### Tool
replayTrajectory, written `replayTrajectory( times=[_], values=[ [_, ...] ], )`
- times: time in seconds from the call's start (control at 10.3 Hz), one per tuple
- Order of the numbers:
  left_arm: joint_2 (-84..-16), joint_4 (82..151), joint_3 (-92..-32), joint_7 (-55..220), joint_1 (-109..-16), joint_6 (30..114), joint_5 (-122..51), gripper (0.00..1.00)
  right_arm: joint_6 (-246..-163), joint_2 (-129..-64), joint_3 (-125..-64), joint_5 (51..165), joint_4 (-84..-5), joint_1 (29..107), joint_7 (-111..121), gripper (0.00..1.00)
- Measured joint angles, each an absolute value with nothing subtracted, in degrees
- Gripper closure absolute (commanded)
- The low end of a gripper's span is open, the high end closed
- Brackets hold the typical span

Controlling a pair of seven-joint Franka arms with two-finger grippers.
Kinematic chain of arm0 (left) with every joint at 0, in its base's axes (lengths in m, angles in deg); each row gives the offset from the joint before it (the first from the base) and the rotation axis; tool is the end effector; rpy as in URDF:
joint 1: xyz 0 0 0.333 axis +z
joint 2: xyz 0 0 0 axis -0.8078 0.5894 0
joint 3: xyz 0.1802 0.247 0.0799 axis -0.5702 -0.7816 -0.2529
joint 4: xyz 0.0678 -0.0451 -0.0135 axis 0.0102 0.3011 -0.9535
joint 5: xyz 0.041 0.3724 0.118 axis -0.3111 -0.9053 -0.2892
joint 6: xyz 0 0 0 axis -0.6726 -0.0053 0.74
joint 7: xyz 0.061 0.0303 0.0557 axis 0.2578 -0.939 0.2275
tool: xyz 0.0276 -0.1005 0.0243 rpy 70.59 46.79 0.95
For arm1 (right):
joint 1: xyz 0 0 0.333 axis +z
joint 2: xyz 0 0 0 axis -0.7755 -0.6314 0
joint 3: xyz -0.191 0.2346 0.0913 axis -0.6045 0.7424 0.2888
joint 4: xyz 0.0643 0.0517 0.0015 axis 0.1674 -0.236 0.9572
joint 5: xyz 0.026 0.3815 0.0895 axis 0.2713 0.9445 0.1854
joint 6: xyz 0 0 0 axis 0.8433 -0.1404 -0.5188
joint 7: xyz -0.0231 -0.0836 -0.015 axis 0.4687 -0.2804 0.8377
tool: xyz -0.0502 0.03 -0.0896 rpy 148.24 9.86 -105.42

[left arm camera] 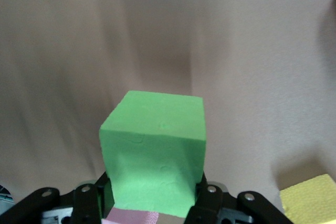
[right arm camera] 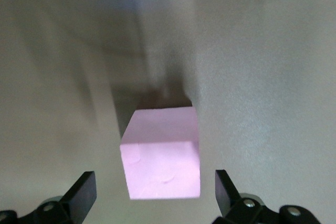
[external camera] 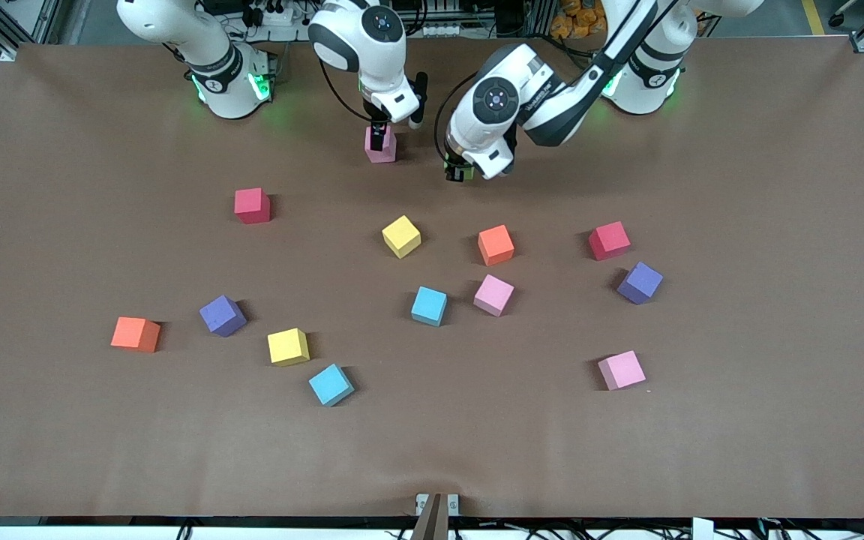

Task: Form number 2 with 11 blocks
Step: 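Release the pink cube with the right gripper while the left carries green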

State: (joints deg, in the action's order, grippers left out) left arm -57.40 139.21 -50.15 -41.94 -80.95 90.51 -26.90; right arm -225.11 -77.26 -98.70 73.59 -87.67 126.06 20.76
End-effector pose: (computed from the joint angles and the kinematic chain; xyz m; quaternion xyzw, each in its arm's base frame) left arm 0.3064 -0.4759 0.2746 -0.7086 -0.6816 0.1781 0.0407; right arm 0.1915 0.4178 0.2532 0.7386 0.6692 -0.0778 0.0241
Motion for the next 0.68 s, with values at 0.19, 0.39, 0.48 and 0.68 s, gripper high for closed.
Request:
replayTrajectory(
  times=[0.19, 0.39, 0.48, 0.68],
  values=[
    [-56.46, 139.24, -50.08, -46.92, -83.38, 93.75, -26.75, 1.00, -220.69, -73.70, -98.85, 72.78, -87.58, 124.61, 20.76, 0.00],
    [-55.35, 139.24, -50.07, -50.64, -85.41, 96.70, -26.74, 1.00, -213.66, -67.90, -98.99, 71.54, -87.28, 121.15, 20.80, 0.00],
    [-54.67, 139.25, -50.06, -51.80, -86.64, 98.11, -26.74, 1.00, -210.03, -64.51, -99.11, 71.05, -87.19, 119.26, 20.82, 0.00],
    [-52.87, 139.17, -50.08, -54.08, -89.98, 100.41, -26.74, 1.00, -203.68, -57.91, -99.32, 70.11, -87.10, 115.66, 20.84, 0.00]
  ],
)
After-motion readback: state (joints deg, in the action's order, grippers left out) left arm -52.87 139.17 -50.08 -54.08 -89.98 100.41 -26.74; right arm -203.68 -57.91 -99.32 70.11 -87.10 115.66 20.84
